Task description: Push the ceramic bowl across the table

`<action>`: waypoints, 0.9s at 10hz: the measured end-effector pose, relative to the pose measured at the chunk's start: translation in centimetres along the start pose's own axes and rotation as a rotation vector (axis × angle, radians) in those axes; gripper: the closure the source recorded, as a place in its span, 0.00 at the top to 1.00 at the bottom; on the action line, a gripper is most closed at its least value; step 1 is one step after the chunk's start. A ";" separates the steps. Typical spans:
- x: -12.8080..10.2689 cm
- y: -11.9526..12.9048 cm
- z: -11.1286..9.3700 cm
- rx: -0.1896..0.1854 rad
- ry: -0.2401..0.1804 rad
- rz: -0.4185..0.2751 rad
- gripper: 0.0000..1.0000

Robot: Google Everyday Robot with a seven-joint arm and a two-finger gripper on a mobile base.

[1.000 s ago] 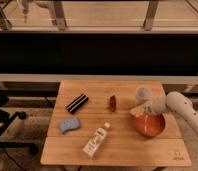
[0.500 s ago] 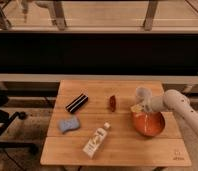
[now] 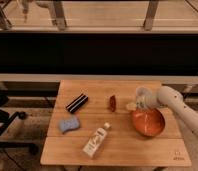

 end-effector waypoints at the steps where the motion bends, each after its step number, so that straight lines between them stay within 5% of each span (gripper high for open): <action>1: 0.2 -0.5 -0.3 0.001 0.005 -0.002 0.12; 9: -0.2 -1.5 -0.7 -0.005 0.009 -0.017 0.05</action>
